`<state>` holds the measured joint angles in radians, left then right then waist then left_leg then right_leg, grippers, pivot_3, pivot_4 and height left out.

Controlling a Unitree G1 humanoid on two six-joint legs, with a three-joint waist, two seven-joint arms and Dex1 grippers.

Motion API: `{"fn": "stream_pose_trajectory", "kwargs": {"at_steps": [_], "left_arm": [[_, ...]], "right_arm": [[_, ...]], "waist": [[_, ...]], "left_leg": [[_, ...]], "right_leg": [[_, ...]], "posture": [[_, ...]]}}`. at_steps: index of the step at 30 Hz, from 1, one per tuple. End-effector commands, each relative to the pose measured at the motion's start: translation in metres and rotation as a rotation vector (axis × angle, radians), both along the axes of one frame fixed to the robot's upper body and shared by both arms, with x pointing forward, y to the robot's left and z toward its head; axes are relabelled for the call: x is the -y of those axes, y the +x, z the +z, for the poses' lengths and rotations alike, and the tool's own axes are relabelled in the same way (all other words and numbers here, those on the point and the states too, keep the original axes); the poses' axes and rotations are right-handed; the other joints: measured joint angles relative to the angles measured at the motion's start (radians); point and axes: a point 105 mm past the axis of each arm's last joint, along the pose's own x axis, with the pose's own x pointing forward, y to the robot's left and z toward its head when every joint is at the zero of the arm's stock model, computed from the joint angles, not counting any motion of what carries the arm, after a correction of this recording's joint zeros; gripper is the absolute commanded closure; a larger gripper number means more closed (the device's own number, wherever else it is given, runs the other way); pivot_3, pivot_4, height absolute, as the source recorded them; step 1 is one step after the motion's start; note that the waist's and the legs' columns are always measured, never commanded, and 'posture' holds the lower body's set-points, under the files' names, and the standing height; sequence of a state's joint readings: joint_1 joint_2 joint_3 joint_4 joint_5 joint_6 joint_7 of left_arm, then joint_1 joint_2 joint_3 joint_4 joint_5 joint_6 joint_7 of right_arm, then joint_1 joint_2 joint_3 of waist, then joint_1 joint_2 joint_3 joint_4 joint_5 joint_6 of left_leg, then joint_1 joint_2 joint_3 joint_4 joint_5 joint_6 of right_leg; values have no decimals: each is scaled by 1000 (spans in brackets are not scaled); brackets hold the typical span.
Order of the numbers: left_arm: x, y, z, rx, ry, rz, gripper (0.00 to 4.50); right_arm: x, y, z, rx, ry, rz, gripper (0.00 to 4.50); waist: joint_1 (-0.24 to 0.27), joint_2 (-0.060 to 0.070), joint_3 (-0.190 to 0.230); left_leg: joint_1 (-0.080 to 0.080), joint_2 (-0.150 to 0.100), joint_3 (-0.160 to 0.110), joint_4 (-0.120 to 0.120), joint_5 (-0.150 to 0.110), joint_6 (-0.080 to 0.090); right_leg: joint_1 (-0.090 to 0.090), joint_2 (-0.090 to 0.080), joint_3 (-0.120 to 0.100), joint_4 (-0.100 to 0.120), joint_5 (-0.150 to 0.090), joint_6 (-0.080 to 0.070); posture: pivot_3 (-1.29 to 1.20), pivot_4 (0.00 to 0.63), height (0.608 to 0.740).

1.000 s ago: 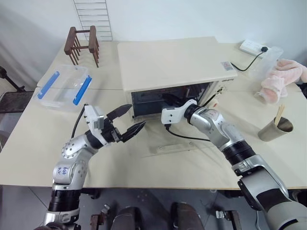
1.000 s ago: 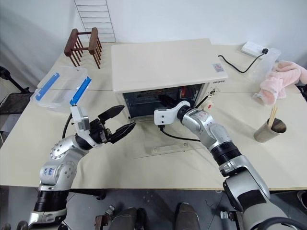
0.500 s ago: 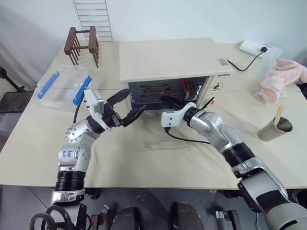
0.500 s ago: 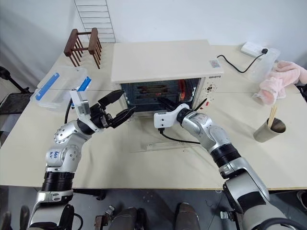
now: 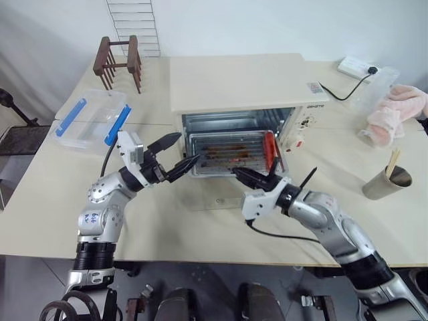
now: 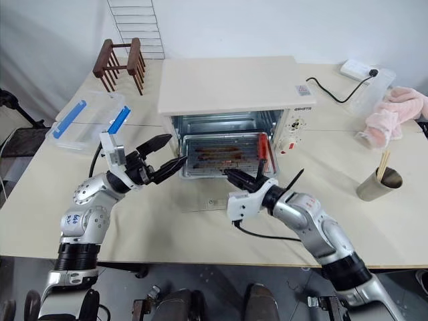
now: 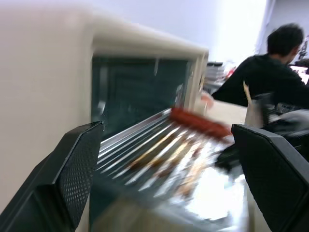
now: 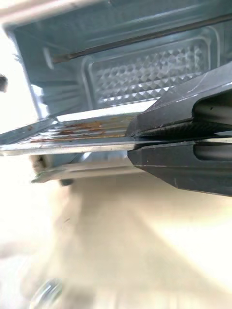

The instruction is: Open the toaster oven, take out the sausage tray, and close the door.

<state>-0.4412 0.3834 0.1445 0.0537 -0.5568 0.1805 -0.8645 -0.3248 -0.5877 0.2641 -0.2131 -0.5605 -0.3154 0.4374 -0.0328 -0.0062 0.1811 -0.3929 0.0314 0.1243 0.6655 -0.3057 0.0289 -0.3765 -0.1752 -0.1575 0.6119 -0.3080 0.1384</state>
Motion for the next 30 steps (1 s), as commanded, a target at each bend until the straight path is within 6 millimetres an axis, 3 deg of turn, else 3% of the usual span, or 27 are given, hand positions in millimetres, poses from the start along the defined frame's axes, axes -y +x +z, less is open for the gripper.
{"fn": "stream_pose_trajectory", "kwargs": {"at_steps": [1, 9, 10, 15, 26, 30], "left_arm": [[-5, -5, 6, 21, -2, 0, 0], [-9, -9, -3, -59, -3, -15, 0], [-10, -11, -4, -109, -27, -31, 0], [-7, -25, -13, -686, -222, -230, 0], [18, -24, -11, -932, -272, -341, 0], [24, -24, -9, -989, -317, -379, 900]], "right_arm": [[6, -14, 18, 73, 8, 10, 4485], [9, -31, 18, 120, -23, 32, 4485], [10, -32, 19, 127, -30, 37, 4485], [11, -39, 20, 151, -85, 85, 4485], [3, -40, 14, 114, -135, 191, 4485], [3, -36, 13, 95, -146, 208, 4500]], "waist": [[5, 0, 0], [7, 0, 0], [7, 0, 0], [6, 0, 0], [8, -1, 0], [6, -1, 0]], "left_leg": [[0, 0, 0, 1, 0, 0], [1, 0, 0, 1, 0, 0], [1, 0, 0, 1, 0, 0], [1, 4, -1, 1, 0, 0], [2, 0, -3, 2, 1, 0], [2, 0, -3, 2, 1, 0]], "right_leg": [[0, 0, 0, 0, 0, 0], [1, 0, 0, 0, 0, 0], [1, 0, 0, 0, 0, 0], [1, 0, 1, 1, 0, 0], [3, -1, 1, 2, 0, 0], [3, -1, 1, 2, 0, 0]], "posture": [[0, 150, 740], [0, 150, 740], [0, 150, 740], [0, 150, 740], [0, 150, 740], [0, 150, 740]]}}
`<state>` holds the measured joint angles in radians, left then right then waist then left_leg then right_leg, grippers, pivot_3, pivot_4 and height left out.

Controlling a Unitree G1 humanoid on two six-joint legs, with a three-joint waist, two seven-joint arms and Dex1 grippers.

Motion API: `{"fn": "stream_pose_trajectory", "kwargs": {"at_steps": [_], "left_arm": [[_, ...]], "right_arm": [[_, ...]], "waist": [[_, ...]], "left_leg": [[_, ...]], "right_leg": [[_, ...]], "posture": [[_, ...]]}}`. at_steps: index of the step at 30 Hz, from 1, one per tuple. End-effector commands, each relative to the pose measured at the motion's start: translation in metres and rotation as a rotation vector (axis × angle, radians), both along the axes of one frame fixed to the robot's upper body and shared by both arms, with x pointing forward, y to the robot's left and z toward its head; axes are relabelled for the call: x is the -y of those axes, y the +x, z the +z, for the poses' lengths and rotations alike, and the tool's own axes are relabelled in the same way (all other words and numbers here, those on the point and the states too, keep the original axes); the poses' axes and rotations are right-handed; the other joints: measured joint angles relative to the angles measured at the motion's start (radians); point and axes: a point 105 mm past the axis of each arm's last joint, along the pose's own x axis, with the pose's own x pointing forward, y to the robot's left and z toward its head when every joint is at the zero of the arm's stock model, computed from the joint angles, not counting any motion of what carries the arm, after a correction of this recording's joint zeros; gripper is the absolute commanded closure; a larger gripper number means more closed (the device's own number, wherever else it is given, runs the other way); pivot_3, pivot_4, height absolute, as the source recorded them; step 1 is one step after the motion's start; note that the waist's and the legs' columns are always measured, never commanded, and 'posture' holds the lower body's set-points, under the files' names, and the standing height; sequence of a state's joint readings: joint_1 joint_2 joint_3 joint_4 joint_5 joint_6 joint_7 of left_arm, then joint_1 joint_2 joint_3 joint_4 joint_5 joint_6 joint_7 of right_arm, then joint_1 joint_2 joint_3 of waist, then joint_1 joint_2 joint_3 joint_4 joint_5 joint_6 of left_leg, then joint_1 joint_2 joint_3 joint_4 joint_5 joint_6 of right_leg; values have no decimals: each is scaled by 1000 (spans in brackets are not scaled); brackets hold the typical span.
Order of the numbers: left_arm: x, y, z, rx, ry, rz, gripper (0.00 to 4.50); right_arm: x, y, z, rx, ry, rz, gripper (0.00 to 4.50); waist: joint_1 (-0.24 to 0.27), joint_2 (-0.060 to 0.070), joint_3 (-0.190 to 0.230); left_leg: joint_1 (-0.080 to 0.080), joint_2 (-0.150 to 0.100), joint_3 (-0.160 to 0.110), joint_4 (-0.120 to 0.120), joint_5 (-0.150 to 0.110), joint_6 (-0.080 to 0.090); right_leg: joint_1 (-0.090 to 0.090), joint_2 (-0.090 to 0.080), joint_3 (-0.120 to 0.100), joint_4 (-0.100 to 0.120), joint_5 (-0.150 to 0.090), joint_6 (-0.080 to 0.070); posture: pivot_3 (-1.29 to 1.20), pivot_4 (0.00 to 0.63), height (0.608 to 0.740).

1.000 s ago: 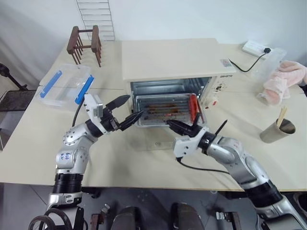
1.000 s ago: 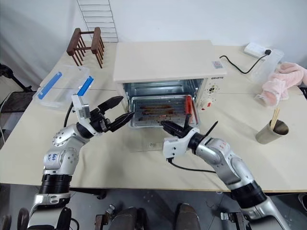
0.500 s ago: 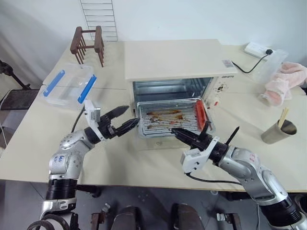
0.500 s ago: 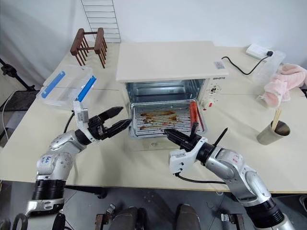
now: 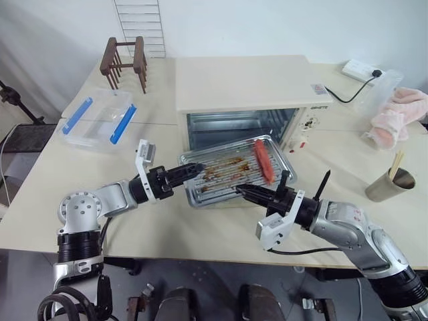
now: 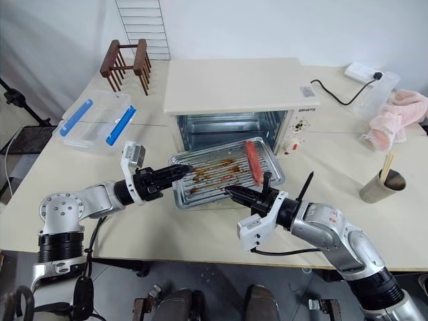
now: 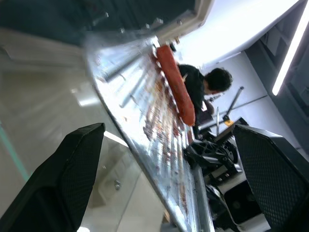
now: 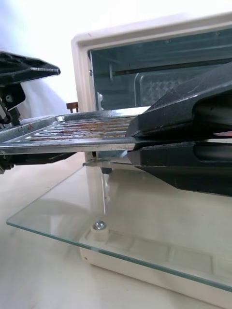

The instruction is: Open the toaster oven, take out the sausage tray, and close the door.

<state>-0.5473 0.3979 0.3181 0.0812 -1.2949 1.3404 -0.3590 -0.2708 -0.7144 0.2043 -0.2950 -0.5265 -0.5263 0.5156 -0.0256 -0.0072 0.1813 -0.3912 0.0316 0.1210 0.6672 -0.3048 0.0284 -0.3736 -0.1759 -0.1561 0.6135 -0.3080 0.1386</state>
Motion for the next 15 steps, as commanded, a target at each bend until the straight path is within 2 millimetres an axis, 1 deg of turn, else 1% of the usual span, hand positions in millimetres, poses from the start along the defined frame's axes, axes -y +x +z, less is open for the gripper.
{"fn": "stream_pose_trajectory", "kwargs": {"at_steps": [1, 4, 7, 9, 11, 12, 15], "left_arm": [[1, -3, 8, -27, -53, -22, 1200], [1, -3, 6, -70, -77, -9, 2182], [2, -2, 4, -109, -100, 16, 3067], [3, -3, 4, -138, -122, 17, 3767], [6, -6, 6, -155, -141, 6, 4375], [7, -8, 6, -165, -147, -3, 4457], [10, -13, 6, -205, -160, -11, 4457]], "right_arm": [[-2, -2, 9, -1, 18, 38, 4500], [-2, -1, 10, -6, 22, 44, 4500], [-4, -3, 10, -18, 28, 55, 4500], [-4, -4, 9, -27, 32, 59, 4500], [-4, -4, 9, -34, 37, 64, 4500], [-5, -4, 9, -38, 41, 67, 4500], [-6, -3, 12, -69, 73, 70, 4500]], "waist": [[-1, 0, 0], [0, 0, 0], [0, 0, 0], [1, 0, 0], [1, 0, 0], [1, 0, 0], [1, 0, 0]], "left_leg": [[0, 0, 0, 0, 0, 0], [0, 0, 0, 0, 0, 0], [0, 0, 0, 0, 0, 0], [0, 1, -1, 0, 0, 0], [0, 1, -1, 0, 0, 0], [0, 1, -1, 0, 0, 0], [1, 1, -1, 0, 0, 0]], "right_leg": [[0, 0, 0, 0, 0, 0], [0, 0, 0, 0, 0, 0], [0, 0, 0, 0, 0, 0], [0, 0, 0, 0, 0, 0], [0, 0, 0, 0, 0, 0], [1, 0, 0, 0, 0, 0], [1, -1, 1, 1, 0, 0]], "posture": [[0, 150, 740], [0, 150, 740], [0, 150, 740], [0, 150, 740], [0, 150, 740], [0, 150, 740], [0, 150, 740]]}}
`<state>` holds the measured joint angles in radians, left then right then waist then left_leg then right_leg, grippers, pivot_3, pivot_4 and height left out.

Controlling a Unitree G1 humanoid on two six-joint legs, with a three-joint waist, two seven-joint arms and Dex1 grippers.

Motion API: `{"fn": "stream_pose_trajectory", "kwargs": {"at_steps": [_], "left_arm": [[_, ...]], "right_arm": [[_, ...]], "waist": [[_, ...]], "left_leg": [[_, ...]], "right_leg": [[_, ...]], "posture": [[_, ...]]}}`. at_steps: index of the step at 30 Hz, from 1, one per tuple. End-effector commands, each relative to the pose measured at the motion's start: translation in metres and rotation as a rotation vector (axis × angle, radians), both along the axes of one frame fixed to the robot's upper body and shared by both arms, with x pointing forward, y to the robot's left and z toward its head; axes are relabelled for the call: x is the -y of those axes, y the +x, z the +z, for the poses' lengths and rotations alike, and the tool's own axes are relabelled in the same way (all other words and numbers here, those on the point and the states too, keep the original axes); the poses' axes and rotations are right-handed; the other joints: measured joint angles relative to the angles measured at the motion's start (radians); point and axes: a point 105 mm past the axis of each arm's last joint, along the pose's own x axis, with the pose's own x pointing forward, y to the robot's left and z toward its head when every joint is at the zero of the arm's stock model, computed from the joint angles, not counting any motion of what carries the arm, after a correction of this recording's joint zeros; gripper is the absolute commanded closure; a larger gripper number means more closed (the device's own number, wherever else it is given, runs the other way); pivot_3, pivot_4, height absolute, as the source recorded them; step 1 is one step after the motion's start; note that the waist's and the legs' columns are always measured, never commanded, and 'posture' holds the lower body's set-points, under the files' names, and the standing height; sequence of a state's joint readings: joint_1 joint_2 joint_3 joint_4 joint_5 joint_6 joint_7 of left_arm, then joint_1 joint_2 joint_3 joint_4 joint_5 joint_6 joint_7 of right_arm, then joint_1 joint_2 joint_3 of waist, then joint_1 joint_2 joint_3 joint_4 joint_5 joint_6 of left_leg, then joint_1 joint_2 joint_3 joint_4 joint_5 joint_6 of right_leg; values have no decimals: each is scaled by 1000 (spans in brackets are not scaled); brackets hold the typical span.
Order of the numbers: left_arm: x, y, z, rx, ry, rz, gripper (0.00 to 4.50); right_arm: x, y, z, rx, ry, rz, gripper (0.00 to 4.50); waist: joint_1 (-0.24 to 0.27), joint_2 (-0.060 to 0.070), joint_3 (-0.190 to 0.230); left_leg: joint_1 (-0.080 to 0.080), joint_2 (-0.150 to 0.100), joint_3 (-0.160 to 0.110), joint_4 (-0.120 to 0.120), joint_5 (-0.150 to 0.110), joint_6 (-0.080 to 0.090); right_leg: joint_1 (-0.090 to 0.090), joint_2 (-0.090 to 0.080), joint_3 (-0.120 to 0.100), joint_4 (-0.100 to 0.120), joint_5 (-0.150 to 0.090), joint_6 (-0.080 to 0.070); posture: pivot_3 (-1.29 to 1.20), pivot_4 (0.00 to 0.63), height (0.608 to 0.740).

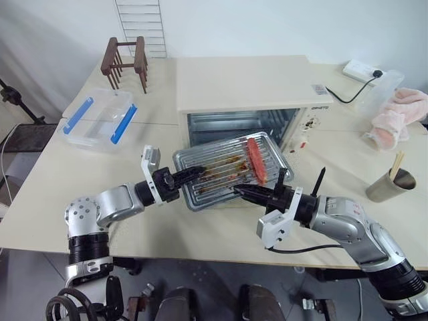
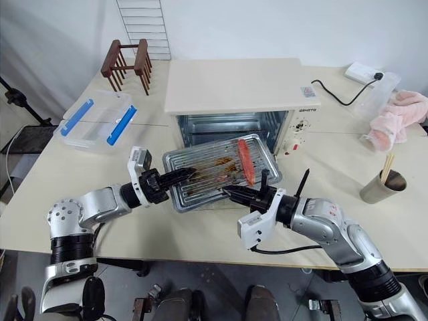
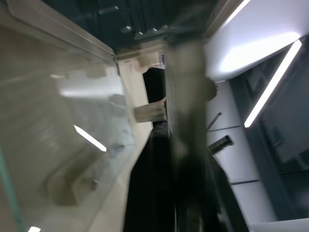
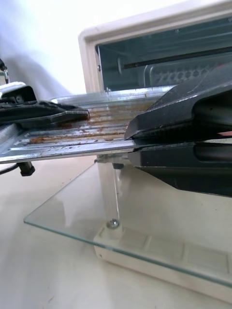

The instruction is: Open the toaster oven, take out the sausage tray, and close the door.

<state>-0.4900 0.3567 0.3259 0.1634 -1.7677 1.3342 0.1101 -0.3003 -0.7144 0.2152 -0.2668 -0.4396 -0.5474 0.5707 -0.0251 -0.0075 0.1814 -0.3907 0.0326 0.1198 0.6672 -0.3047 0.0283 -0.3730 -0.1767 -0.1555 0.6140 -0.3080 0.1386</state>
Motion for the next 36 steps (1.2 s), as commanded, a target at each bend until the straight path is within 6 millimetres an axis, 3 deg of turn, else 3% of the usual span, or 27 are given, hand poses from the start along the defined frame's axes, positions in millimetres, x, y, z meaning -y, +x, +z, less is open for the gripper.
{"fn": "stream_pose_trajectory", "kwargs": {"at_steps": [1, 8, 12, 15, 19, 23, 26, 32, 36], "left_arm": [[8, -10, 13, 8, -52, -44, 4485], [3, -10, -2, -66, -9, -43, 4500], [-17, -10, -3, -71, -52, 12, 4500], [-36, -18, -3, -50, -86, 46, 4500], [-69, -50, -8, -26, -134, 40, 4500], [-96, -71, -16, -29, -140, 151, 4500], [-107, -85, -18, -3, -156, 250, 4500], [-125, -106, -24, 21, -206, 434, 4500], [-132, -121, -28, 34, -255, 549, 4500]], "right_arm": [[-3, -1, 12, -25, 82, 15, 4213], [0, -4, 16, -63, 98, 22, 2034], [12, -18, 10, -146, 99, 64, 706], [26, -26, 9, -189, 122, 62, 706], [59, -17, 9, -239, 190, -56, 706], [94, -3, 6, -310, 280, -186, 1565], [118, 7, -7, -351, 299, -278, 2693], [146, 30, -13, -405, 423, -401, 4463], [159, 45, -22, -483, 491, -456, 4463]], "waist": [[0, 0, 0], [2, 0, 0], [2, 0, 0], [2, 0, 0], [-6, 0, 0], [-2, 0, 0], [3, 0, 0], [-1, 0, 0], [-5, 0, 0]], "left_leg": [[0, 0, 0, 0, 0, 0], [0, -2, 0, 1, 0, 0], [0, -2, 0, 0, 0, 0], [0, -2, 0, 0, 0, 0], [1, -1, 3, -1, 0, 0], [2, 2, 4, -1, 0, -1], [2, 2, 3, 0, 0, -1], [2, 1, 3, -1, 0, -1], [2, 3, 5, -1, 0, -1]], "right_leg": [[0, 0, 0, 0, 0, 0], [1, 0, 0, -1, 0, 0], [1, 0, 0, -1, 0, 0], [1, 1, 0, -2, 0, 0], [1, 4, 2, -2, 0, -1], [1, 5, 7, -3, -1, -2], [0, 8, 23, -4, -1, -1], [0, 9, 29, -7, -1, -1], [-1, 10, 30, -9, -2, -2]], "posture": [[0, 150, 740], [0, 150, 740], [0, 150, 740], [0, 150, 740], [0, 150, 740], [0, 150, 740], [0, 150, 740], [0, 150, 740], [0, 150, 740]]}}
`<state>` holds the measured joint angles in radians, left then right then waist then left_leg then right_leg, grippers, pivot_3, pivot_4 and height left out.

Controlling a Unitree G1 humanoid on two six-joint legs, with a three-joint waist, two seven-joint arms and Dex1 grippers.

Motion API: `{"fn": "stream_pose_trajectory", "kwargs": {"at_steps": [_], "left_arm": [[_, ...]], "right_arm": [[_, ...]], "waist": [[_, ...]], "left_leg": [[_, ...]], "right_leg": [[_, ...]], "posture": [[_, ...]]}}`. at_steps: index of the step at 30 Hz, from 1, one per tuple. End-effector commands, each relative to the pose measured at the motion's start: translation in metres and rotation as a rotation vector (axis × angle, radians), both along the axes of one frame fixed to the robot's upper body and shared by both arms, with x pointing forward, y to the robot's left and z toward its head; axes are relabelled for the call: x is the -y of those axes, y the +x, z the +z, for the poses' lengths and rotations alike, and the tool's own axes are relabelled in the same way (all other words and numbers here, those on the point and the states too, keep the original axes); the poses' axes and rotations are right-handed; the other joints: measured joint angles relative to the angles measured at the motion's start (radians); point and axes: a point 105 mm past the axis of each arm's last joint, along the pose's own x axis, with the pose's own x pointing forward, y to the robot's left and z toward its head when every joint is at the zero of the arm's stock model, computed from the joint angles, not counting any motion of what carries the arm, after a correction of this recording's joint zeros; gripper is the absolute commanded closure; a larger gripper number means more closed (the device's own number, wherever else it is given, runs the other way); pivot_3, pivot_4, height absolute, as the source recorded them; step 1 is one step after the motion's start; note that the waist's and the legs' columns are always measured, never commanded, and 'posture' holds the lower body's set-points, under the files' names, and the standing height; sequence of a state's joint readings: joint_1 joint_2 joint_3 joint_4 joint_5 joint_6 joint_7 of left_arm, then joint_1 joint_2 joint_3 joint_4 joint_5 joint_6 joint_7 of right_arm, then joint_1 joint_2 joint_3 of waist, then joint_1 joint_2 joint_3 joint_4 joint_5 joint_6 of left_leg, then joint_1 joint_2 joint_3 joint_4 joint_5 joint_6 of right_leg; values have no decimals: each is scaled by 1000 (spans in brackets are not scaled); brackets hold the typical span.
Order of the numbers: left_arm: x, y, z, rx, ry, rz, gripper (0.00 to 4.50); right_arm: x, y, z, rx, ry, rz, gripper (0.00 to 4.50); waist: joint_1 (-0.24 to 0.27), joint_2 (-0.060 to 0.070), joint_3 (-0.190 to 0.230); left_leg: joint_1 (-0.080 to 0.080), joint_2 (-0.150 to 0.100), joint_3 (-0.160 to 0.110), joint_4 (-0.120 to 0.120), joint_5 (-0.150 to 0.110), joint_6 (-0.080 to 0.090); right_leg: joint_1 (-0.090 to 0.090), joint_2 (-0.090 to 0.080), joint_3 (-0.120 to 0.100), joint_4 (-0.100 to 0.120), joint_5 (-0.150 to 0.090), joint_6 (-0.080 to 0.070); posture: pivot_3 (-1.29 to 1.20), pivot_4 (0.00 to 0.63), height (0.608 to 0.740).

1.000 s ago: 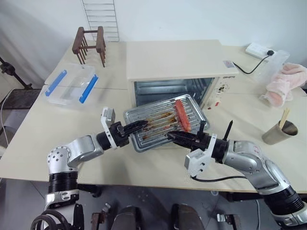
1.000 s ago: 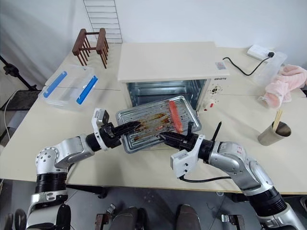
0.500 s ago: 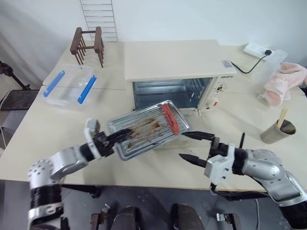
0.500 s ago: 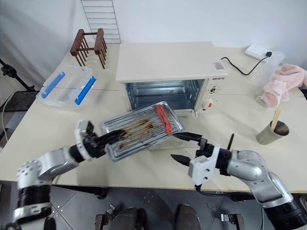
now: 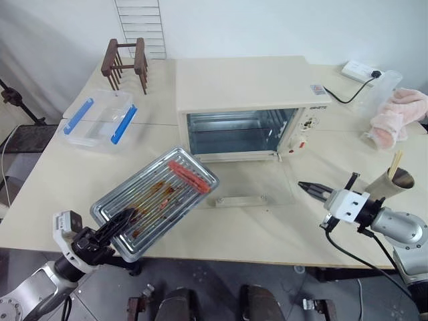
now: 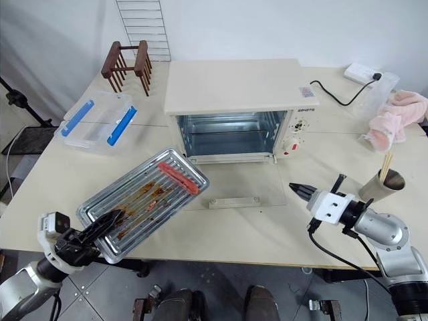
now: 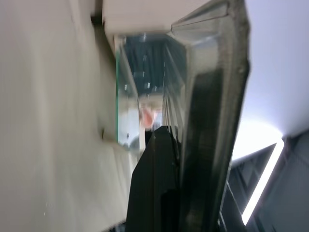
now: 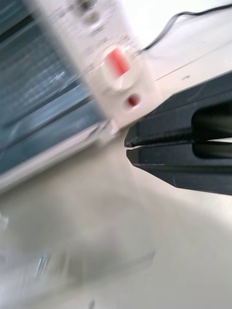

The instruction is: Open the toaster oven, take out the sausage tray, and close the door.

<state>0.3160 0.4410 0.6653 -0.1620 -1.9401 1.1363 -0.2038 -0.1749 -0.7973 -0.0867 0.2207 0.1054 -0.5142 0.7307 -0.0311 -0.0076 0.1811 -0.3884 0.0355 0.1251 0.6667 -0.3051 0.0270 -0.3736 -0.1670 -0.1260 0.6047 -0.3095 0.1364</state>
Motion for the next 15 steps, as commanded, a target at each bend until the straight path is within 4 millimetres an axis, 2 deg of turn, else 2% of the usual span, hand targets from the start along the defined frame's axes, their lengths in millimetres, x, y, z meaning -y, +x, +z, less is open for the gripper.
{"fn": "stream_pose_trajectory", "kwargs": {"at_steps": [1, 5, 9, 13, 15], "left_arm": [[-7, -12, 12, 87, -56, 117, 4500], [-11, -14, 4, 77, -128, 252, 4500], [-23, -5, 2, 77, -194, 402, 4500], [-26, 5, 0, 50, -205, 434, 4500], [-28, 8, 1, 46, -203, 434, 4500]], "right_arm": [[10, 9, -7, -71, 64, -25, 4463], [9, 10, -33, -229, 95, -11, 4463], [1, 8, -49, -331, 130, 33, 4463], [-12, 5, -49, -361, 192, 135, 4463], [-19, 3, -42, -366, 254, 191, 4463]], "waist": [[2, 0, 0], [6, 0, 0], [6, 0, 0], [5, -1, -1], [5, -1, -1]], "left_leg": [[0, 0, 0, 0, 0, 0], [0, 0, 1, 1, 0, 0], [-1, -1, 0, 1, 0, 1], [0, 0, 0, 1, 0, 2], [0, 0, 0, 1, 0, 2]], "right_leg": [[0, 0, 0, 0, 0, 0], [0, 0, 1, -2, 0, 0], [0, 0, 2, -3, 0, 0], [1, 0, 1, -3, 0, 0], [1, 0, 1, -3, 0, 0]], "posture": [[0, 150, 740], [0, 150, 740], [0, 150, 740], [0, 150, 740], [0, 150, 740]]}}
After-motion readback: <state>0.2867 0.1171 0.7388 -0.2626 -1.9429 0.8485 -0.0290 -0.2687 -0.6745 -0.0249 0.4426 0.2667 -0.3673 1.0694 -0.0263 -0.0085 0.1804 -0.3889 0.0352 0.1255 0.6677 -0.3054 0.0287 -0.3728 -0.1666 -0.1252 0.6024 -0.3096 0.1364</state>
